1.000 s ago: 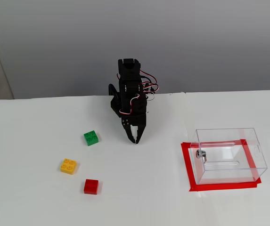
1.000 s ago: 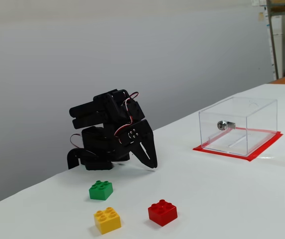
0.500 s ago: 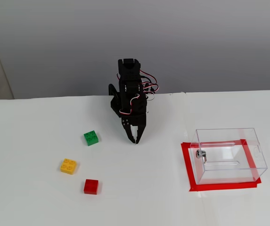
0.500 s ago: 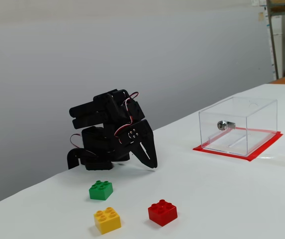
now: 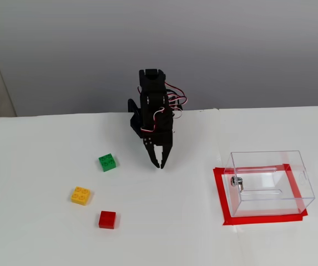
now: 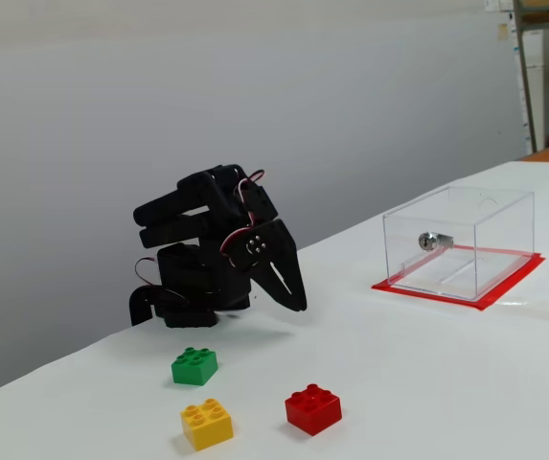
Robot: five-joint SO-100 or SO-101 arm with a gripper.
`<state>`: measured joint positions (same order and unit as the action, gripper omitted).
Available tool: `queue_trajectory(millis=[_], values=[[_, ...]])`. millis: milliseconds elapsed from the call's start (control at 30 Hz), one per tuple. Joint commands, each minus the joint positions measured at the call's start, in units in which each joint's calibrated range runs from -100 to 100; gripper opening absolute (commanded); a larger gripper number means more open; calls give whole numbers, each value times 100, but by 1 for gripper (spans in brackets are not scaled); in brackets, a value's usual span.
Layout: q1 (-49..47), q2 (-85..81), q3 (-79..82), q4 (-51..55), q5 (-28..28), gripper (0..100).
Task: Pick the green lego brick and place it into the transparent box
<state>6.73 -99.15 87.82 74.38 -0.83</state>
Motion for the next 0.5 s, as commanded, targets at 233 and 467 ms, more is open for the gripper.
queue_trajectory(millis=[233, 467], values=[[1127, 1859, -1874, -40, 5, 1], [2473, 3165, -3267, -40, -16, 1]])
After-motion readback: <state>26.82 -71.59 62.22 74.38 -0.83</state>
